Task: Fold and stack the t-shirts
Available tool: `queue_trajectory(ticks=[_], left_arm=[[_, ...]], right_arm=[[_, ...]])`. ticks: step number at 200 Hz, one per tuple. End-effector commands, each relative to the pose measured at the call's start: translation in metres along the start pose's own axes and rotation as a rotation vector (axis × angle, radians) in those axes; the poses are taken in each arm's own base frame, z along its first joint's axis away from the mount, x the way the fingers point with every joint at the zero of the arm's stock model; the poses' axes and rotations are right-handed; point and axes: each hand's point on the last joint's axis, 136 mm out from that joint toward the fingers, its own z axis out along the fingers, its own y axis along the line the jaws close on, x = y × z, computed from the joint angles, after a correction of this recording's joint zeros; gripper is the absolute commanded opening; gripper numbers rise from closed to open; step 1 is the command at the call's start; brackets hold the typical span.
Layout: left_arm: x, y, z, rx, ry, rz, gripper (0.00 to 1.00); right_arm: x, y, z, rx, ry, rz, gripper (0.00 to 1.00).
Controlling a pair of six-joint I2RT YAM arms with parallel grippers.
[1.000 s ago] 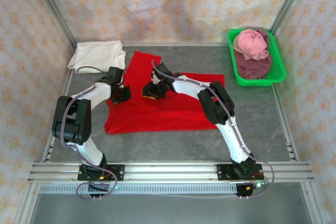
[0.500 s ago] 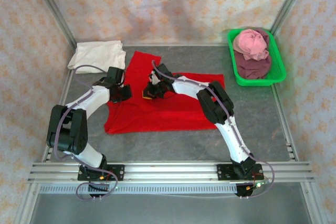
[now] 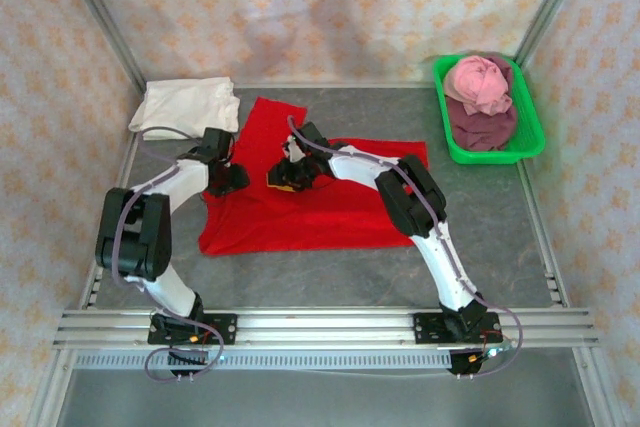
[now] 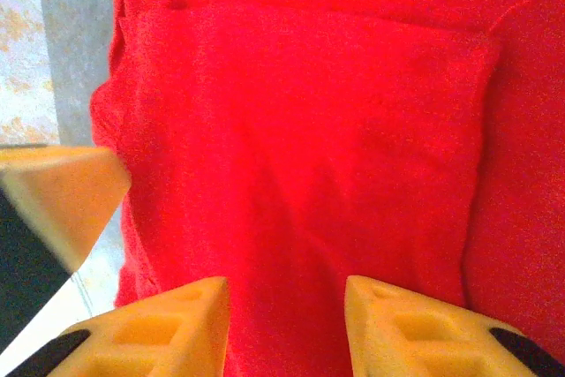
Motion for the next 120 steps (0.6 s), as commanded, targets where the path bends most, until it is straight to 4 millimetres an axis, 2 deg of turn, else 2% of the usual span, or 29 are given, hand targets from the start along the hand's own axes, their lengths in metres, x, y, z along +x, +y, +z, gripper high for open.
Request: queue_trajectory(ticks=[1, 12, 35, 44, 50, 83, 107, 112, 120], left_arm=[[-0.016, -0.014, 0.004, 0.038, -0.029, 0.039, 0.37], [-0.019, -0.022, 0.005, 0.061, -0.024, 0.052, 0.25], [-0.029, -0.034, -0.002, 0.079, -0.047, 0.08, 0.09], [-0.034, -0.038, -0.007, 0.086, -0.06, 0.089, 0.0], [-0.038, -0.04, -0.01, 0.086, -0.072, 0.093, 0.0], [-0.054, -0.041, -0.018, 0.048, -0.095, 0.114, 0.0], [-0.058, -0.043, -0.015, 0.04, -0.083, 0.127, 0.0], [-0.058, -0.042, -0.015, 0.031, -0.077, 0.128, 0.04], [-0.06, -0.039, -0.013, 0.006, -0.072, 0.127, 0.17]], right_arm=[[0.006, 0.009, -0.002, 0.011, 0.02, -0.046, 0.24], [0.004, 0.012, -0.003, 0.007, 0.009, -0.044, 0.15], [-0.004, 0.021, -0.016, 0.014, -0.043, -0.063, 0.12], [-0.009, 0.021, -0.023, 0.027, -0.071, -0.064, 0.04], [-0.013, 0.022, -0.029, 0.03, -0.091, -0.063, 0.0], [-0.034, 0.016, -0.055, 0.03, -0.183, -0.018, 0.0], [-0.04, 0.015, -0.064, 0.027, -0.201, -0.015, 0.0], [-0.041, 0.015, -0.066, 0.028, -0.205, -0.017, 0.0], [-0.042, 0.014, -0.068, 0.036, -0.213, -0.014, 0.0]])
